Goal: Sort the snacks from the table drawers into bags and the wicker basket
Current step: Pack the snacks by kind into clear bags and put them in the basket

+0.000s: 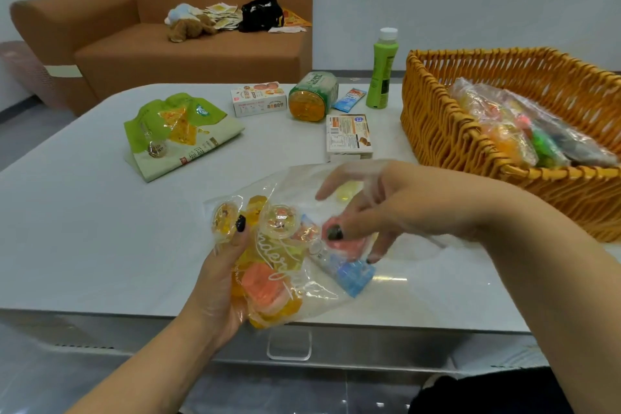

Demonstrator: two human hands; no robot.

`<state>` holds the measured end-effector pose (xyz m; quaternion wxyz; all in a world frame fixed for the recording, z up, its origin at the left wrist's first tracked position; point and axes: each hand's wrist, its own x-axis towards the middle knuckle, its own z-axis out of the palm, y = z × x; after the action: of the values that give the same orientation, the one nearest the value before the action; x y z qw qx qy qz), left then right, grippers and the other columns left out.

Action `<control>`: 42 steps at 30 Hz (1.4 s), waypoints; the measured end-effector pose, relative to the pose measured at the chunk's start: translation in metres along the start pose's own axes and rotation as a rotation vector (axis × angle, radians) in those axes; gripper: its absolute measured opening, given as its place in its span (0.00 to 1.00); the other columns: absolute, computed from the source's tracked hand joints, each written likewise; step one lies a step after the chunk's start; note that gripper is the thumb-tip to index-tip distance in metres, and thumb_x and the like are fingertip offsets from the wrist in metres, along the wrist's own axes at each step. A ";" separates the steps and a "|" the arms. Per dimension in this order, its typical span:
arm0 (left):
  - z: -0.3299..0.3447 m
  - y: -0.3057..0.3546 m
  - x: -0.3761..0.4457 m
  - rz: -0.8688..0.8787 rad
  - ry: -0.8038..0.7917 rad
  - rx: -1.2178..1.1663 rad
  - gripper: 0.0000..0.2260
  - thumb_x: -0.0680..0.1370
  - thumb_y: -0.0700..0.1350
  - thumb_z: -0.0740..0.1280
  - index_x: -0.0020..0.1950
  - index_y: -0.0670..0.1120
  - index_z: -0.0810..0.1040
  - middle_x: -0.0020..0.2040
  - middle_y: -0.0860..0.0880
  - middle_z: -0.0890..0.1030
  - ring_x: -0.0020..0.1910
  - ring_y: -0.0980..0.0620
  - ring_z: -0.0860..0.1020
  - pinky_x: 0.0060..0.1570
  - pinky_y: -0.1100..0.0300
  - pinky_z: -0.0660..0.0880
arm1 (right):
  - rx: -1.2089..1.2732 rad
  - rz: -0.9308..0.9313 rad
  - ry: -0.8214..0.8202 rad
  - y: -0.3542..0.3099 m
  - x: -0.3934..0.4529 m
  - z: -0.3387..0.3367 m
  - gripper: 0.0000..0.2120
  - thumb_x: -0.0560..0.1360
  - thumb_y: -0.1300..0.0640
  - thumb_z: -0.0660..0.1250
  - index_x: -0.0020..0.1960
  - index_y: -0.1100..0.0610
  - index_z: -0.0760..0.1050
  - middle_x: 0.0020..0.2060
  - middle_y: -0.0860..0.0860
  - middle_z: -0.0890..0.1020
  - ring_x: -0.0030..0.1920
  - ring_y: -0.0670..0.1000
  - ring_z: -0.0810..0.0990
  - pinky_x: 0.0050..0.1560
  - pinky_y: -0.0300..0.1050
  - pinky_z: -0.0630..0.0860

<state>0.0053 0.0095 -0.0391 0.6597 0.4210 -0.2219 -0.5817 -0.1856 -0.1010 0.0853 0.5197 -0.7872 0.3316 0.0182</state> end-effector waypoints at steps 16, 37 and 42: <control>-0.003 0.003 -0.002 -0.062 -0.001 -0.021 0.35 0.51 0.59 0.84 0.54 0.45 0.85 0.57 0.37 0.82 0.53 0.38 0.83 0.43 0.46 0.81 | -0.322 0.167 -0.099 -0.016 0.016 0.026 0.12 0.75 0.49 0.69 0.44 0.60 0.80 0.27 0.48 0.82 0.26 0.44 0.78 0.32 0.32 0.74; 0.002 0.008 0.000 -0.091 0.181 -0.185 0.22 0.77 0.60 0.62 0.56 0.44 0.81 0.49 0.39 0.85 0.42 0.43 0.85 0.35 0.50 0.82 | -0.462 0.407 0.668 0.066 0.061 -0.011 0.22 0.77 0.43 0.64 0.64 0.55 0.68 0.55 0.56 0.77 0.49 0.56 0.80 0.49 0.54 0.81; 0.004 0.009 0.000 -0.083 0.181 -0.190 0.23 0.72 0.60 0.64 0.57 0.44 0.81 0.51 0.39 0.85 0.44 0.42 0.85 0.36 0.49 0.82 | -0.770 0.448 0.572 0.090 0.079 0.040 0.24 0.80 0.41 0.55 0.69 0.54 0.59 0.63 0.56 0.66 0.55 0.58 0.77 0.46 0.49 0.74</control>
<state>0.0077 0.0085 -0.0293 0.6893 0.4162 -0.0879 -0.5865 -0.1602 -0.1297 -0.0353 0.0652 -0.8043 0.5897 0.0336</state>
